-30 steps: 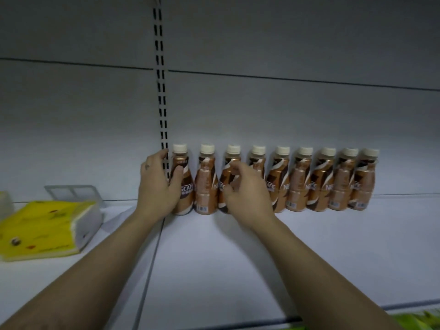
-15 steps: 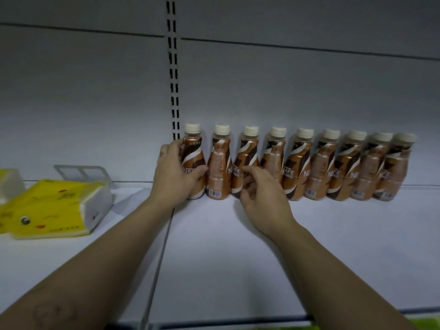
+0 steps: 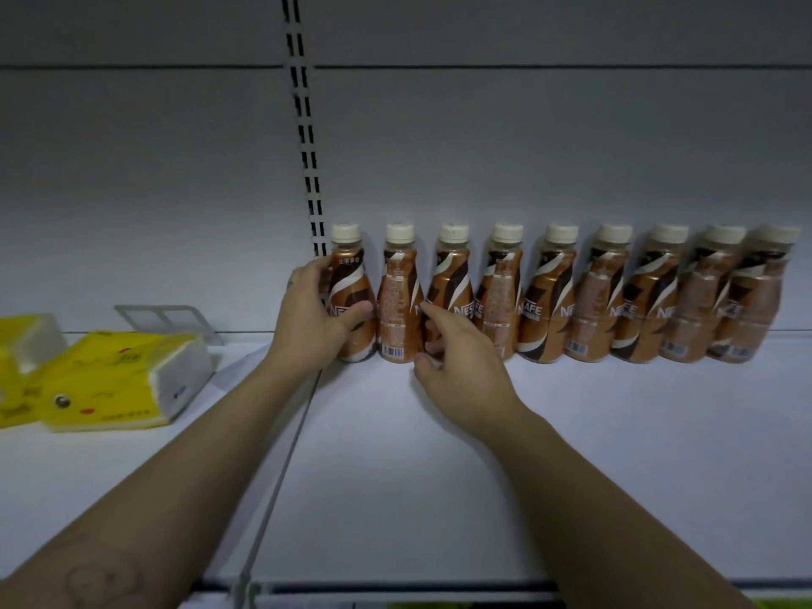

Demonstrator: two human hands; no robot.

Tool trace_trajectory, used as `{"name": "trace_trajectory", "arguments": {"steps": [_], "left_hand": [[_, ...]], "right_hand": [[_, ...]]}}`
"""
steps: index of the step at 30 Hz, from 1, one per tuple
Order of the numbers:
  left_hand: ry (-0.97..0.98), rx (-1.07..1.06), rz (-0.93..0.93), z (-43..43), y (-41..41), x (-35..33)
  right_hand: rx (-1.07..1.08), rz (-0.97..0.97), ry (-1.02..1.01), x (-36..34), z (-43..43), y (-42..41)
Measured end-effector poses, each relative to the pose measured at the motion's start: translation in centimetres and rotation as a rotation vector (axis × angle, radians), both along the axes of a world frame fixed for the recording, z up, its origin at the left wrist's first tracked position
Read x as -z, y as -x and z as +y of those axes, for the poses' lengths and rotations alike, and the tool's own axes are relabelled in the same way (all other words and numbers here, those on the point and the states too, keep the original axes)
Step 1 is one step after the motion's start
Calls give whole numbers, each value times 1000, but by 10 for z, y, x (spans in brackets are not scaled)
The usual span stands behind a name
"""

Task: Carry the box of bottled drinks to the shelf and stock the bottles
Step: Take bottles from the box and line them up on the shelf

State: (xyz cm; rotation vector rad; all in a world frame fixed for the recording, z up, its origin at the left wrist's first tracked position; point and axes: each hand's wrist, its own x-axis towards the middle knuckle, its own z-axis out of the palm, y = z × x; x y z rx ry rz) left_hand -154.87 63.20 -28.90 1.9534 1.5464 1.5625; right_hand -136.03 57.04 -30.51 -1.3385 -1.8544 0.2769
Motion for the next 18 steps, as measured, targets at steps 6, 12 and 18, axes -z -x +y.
{"name": "trace_trajectory", "arguments": {"steps": [6,12,18], "left_hand": [[-213,-212,215,-8,0,-38],[-337,-286,832,-5,-26,-98],[-173,-302,885,12,-46,-102]], "right_hand": [[-1,-11,12,0,2,-1],[-5,-2,27,1,2,-2],[80,62,-4,0,3,-10]]}}
